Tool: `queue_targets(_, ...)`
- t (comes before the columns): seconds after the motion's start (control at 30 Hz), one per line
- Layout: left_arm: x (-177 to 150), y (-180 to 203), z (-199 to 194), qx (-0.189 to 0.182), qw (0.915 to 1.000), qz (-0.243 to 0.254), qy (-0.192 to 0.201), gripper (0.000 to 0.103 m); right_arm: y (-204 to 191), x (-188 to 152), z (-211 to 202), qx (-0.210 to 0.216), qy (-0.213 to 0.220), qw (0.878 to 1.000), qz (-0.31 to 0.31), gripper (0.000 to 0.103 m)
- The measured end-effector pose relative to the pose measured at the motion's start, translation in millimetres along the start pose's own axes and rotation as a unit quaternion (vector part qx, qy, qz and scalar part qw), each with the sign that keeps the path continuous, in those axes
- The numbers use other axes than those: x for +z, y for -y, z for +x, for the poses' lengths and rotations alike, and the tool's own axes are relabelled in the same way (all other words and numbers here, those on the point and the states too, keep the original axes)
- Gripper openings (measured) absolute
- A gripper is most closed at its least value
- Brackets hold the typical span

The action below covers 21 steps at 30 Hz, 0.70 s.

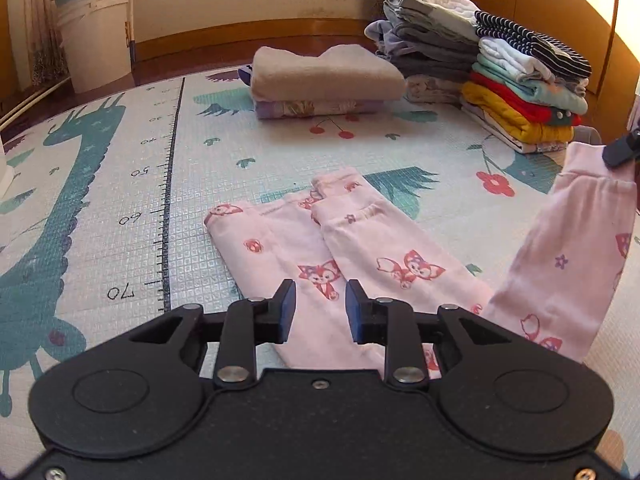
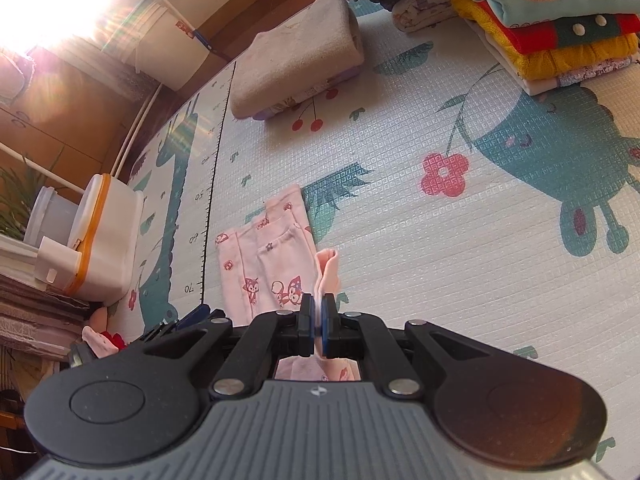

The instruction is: Fold clothes

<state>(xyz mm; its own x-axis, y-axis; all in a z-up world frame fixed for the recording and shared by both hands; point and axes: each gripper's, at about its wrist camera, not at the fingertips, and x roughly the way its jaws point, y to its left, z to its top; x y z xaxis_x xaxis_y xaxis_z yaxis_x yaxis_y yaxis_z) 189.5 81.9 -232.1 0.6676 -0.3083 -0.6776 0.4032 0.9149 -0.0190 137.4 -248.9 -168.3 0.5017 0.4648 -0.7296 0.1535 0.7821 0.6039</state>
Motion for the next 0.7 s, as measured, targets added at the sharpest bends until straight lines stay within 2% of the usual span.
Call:
queue_targets(0.1, 10.1, -7.0, 26.6, 0.014, 0.9994, -0.027, -0.016, 0.023, -4.1, 0.2, 1.6, 0.008, -0.002, 1.000, -0.002, 0.006)
queue_targets(0.13, 11.0, -8.4, 32.0, 0.021, 0.9989, -0.034, -0.024, 0.018, -5.2, 0.5, 2.4, 0.011, -0.003, 1.000, -0.002, 0.006)
queue_targets(0.2, 9.5, -10.3, 39.7, 0.029, 0.9977, -0.049, -0.037, 0.015, -7.4, 1.1, 4.0, 0.018, -0.005, 1.000, -0.002, 0.006)
queue_targets(0.23, 8.2, -11.6, 43.2, 0.033, 0.9970, -0.057, -0.042, 0.011, -8.4, 1.1, 4.9, 0.020, -0.006, 1.000, -0.004, 0.006)
queue_targets(0.3, 8.1, -13.4, 43.2, 0.036, 0.9959, -0.074, -0.038, 0.009, -9.4, 1.6, 6.3, 0.023, -0.008, 1.000, -0.004, 0.006)
queue_targets(0.33, 8.0, -14.7, 42.4, 0.038, 0.9950, -0.085, -0.036, 0.003, -9.4, 1.6, 6.9, 0.024, -0.009, 1.000, -0.004, 0.006)
queue_targets(0.4, 7.4, -15.0, 41.4, 0.037, 0.9944, -0.093, -0.034, 0.000, -9.2, 1.6, 6.6, 0.026, -0.009, 1.000, -0.003, 0.006)
queue_targets(0.6, 16.6, -6.6, 27.7, 0.029, 0.9947, -0.099, -0.003, 0.000, -9.2, 1.6, 0.3, 0.033, -0.006, 0.999, 0.001, 0.006)
queue_targets(0.7, 13.3, 0.4, 43.7, 0.029, 0.9960, -0.083, -0.018, 0.000, -9.0, 0.2, -2.0, 0.032, -0.005, 0.999, 0.001, 0.006)
